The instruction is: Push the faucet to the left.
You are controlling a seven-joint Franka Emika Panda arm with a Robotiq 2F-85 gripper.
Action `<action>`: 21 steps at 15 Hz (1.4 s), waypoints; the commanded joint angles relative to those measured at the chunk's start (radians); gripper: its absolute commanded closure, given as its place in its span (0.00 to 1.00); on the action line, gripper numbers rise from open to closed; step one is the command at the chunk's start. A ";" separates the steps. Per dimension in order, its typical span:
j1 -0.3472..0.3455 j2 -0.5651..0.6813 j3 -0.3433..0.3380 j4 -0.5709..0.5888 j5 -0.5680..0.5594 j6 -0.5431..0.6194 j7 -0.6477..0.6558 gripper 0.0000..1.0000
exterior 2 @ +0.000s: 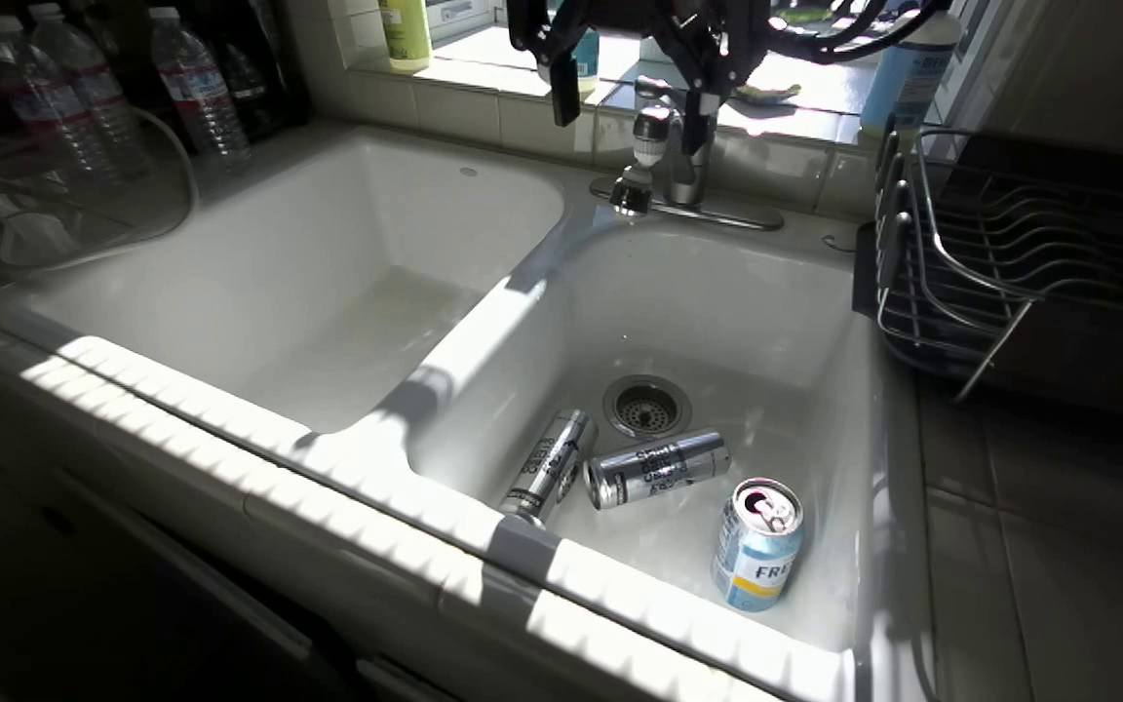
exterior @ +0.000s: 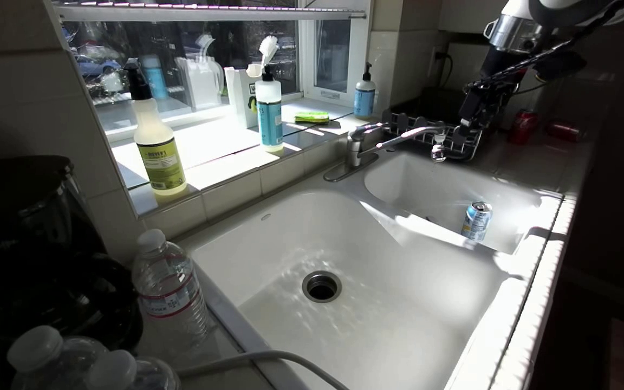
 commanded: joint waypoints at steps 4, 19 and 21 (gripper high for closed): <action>0.009 0.108 -0.029 0.077 0.155 0.041 -0.153 0.00; -0.002 0.256 0.015 0.200 0.245 0.027 -0.204 0.00; 0.000 0.258 0.025 0.204 0.240 0.027 -0.194 0.00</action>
